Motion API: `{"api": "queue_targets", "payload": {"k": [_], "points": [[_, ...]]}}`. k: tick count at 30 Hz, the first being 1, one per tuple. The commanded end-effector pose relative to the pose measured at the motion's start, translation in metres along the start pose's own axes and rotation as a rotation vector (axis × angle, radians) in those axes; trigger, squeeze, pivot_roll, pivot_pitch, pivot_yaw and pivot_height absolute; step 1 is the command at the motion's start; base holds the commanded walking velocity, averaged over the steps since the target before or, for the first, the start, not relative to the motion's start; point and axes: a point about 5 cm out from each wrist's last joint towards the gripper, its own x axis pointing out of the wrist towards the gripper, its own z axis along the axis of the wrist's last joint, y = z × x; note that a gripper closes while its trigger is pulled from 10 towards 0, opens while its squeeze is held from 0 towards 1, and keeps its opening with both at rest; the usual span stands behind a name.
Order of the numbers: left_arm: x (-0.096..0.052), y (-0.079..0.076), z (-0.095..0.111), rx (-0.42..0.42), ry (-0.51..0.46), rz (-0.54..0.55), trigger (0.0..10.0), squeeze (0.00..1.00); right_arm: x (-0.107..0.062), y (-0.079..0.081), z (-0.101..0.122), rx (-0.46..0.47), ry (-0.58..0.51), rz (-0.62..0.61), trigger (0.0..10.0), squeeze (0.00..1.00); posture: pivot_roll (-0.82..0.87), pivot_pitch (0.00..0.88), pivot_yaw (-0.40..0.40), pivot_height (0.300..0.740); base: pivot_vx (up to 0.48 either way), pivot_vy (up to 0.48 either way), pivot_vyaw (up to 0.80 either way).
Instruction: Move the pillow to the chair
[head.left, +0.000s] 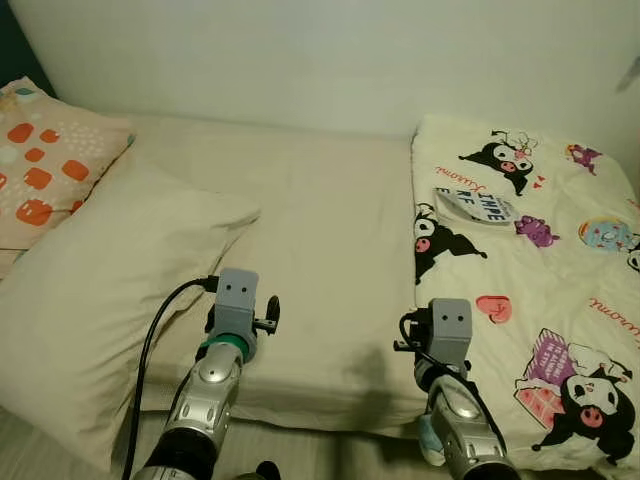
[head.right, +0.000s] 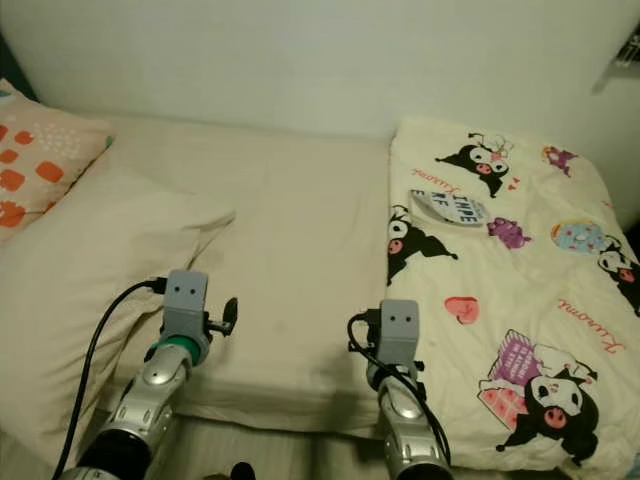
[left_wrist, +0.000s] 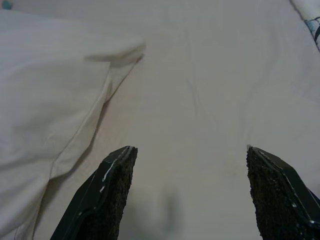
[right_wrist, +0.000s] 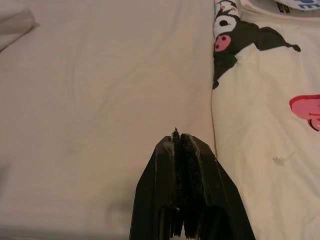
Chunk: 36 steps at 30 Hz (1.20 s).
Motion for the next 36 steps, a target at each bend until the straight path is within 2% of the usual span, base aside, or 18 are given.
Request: {"api": "queue_targets", "payload": {"k": [1,12,36], "points": [[-0.001,0.002,-0.005,-0.009,0.026,0.011,10.0,0.00,-0.001,0.001,-0.005,0.003,0.027,0.003,10.0,0.00,0.01,0.023,0.059,0.740,0.000,0.000,0.00],[0.000,0.001,-0.003,-0.021,0.029,0.015,10.0,0.00,0.000,-0.003,-0.004,0.008,0.029,-0.008,10.0,0.00,0.00,0.021,0.060,0.740,0.000,0.000,0.00],[0.001,0.002,0.001,-0.018,0.013,0.026,10.0,0.00,0.002,-0.012,0.006,0.021,-0.018,-0.031,10.0,0.00,0.00,0.029,0.050,0.740,0.000,0.308,0.00]]}}
